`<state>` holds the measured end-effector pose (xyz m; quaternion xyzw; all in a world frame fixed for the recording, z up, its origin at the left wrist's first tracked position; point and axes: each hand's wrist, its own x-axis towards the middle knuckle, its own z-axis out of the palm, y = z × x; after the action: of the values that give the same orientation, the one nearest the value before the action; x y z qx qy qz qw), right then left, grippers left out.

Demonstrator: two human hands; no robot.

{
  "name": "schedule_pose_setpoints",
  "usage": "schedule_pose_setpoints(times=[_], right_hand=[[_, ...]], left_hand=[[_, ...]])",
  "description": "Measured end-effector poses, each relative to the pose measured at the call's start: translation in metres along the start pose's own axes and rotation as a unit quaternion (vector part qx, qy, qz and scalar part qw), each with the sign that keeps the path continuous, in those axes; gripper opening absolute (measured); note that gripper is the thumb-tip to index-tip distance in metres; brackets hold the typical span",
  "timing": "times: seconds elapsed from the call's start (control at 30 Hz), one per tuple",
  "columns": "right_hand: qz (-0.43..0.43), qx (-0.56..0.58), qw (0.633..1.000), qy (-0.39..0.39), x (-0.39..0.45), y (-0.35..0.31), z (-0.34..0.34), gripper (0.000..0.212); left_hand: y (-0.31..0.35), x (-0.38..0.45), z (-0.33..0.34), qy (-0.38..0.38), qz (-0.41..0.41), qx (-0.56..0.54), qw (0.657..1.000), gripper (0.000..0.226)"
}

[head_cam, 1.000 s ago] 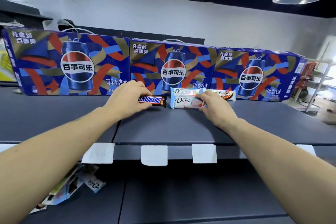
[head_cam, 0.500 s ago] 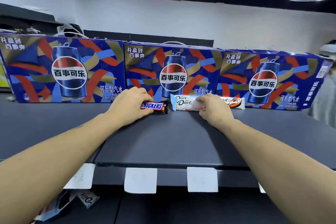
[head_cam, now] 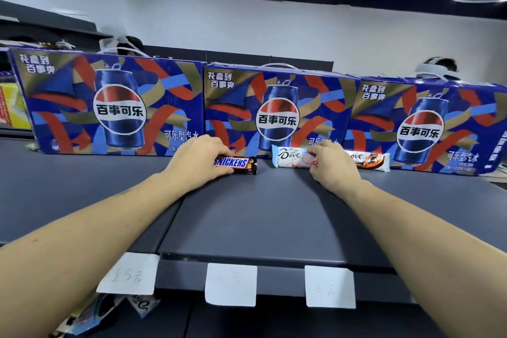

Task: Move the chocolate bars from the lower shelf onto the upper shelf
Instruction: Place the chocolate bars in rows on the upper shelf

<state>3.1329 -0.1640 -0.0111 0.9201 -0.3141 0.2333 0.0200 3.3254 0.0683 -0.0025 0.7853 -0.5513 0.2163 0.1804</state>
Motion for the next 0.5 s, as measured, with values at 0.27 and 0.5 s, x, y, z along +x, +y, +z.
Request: schedule_pose_setpoints(times=[0.27, 0.5], right_hand=[[-0.015, 0.013, 0.999, 0.036, -0.003, -0.034, -0.003, 0.039], [-0.074, 0.056, 0.994, 0.051, -0.003, -0.118, 0.0, 0.028]], left_hand=[[-0.034, -0.02, -0.02, 0.005, -0.021, 0.005, 1.0, 0.037], [-0.082, -0.05, -0.038, -0.003, -0.067, -0.016, 0.998, 0.037]])
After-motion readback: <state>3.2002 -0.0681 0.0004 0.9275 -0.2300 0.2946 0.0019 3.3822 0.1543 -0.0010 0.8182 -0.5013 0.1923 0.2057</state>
